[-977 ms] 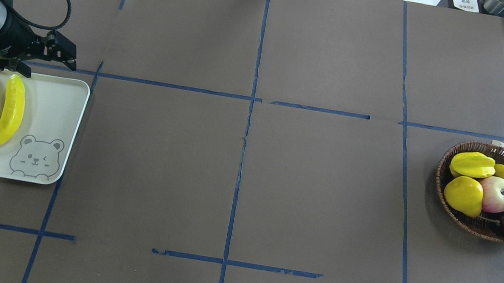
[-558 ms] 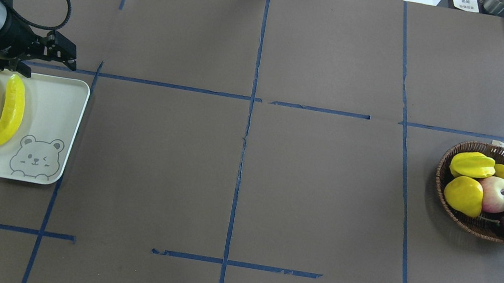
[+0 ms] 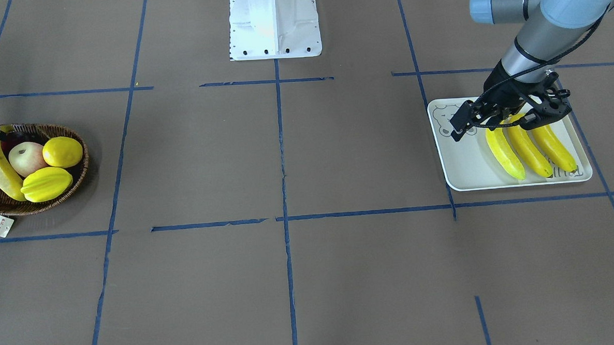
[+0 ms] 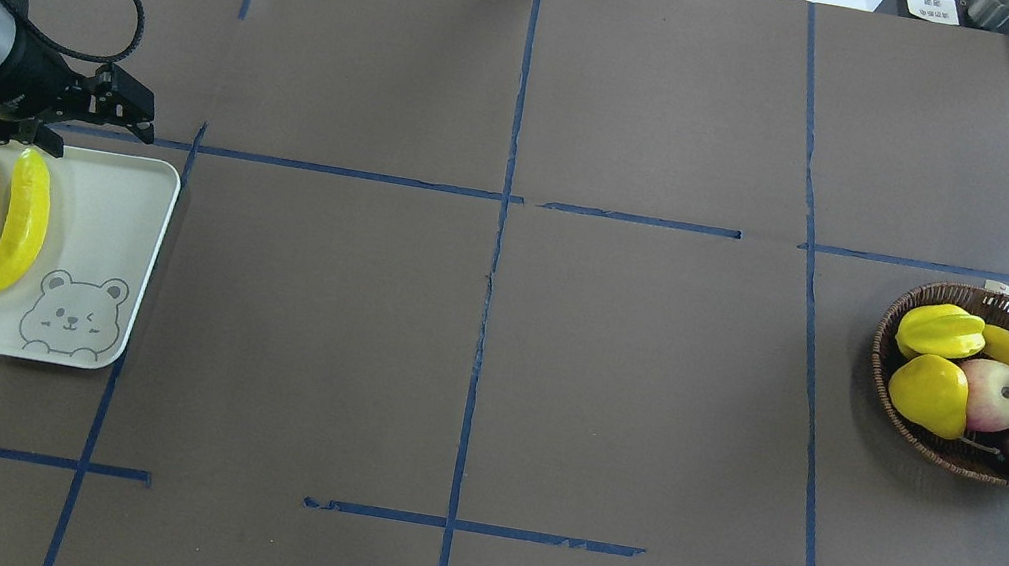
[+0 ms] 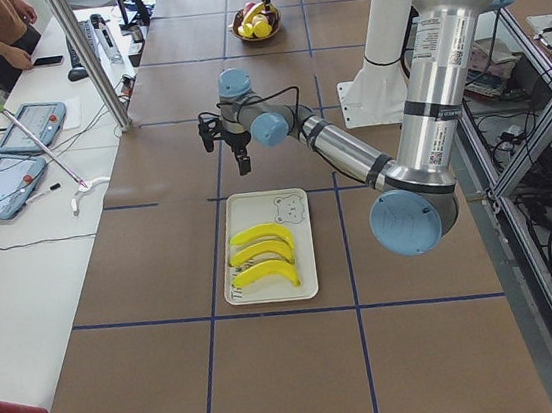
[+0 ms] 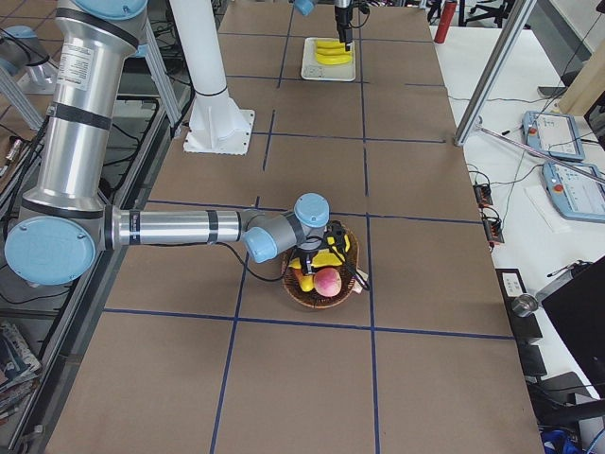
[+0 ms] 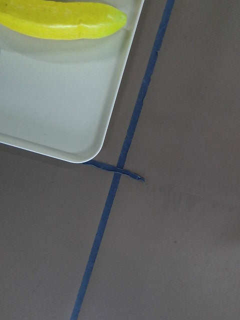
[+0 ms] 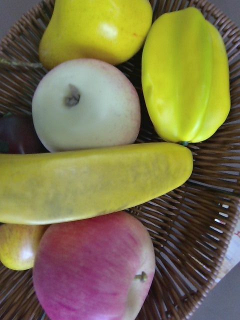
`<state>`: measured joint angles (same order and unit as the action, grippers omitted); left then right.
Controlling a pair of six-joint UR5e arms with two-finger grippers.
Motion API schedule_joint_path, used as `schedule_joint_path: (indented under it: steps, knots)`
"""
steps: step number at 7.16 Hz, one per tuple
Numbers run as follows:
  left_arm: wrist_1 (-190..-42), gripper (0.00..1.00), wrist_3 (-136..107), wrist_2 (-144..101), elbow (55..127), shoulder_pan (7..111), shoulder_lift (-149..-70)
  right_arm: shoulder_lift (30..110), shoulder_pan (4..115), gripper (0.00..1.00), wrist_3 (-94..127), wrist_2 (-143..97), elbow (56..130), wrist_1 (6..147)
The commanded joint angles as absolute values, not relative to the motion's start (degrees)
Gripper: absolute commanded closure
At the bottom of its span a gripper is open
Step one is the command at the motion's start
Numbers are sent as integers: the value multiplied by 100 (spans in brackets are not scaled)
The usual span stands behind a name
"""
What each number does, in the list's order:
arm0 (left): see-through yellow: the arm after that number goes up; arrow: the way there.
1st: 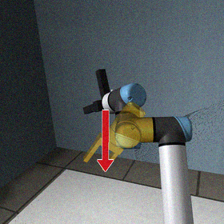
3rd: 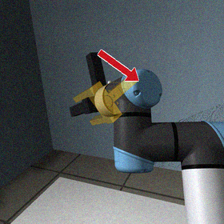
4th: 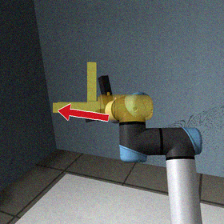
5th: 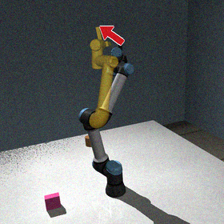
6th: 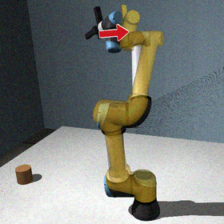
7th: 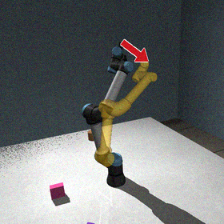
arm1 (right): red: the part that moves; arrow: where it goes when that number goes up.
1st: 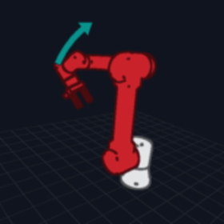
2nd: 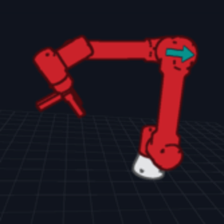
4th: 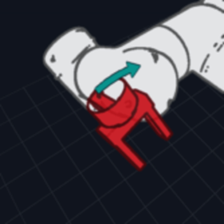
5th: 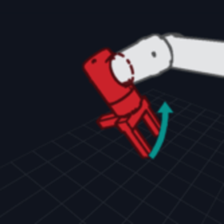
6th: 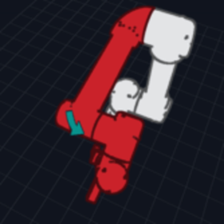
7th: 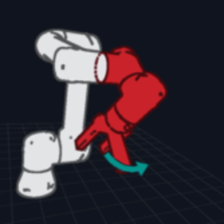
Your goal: Transfer all bananas from basket to plate
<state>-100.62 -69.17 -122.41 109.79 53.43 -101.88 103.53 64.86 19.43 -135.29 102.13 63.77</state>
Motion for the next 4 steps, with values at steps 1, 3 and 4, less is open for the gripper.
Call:
schedule_joint_path:
  steps: [1, 3, 4]
  knots:
    - [-10063, 0, -6917, -12243, 10943, 5282, -10195, 10450, 7046, 100, 1934, -13579, 10659, 6381]
    - [-10072, 0, -6917, -12243, 10899, 5282, -10204, 10451, 7643, 100, 1951, -13684, 11116, 6407]
    - [-10072, 0, -6917, -12261, 10898, 5282, -10282, 10267, 7646, 100, 2047, -13919, 11336, 6425]
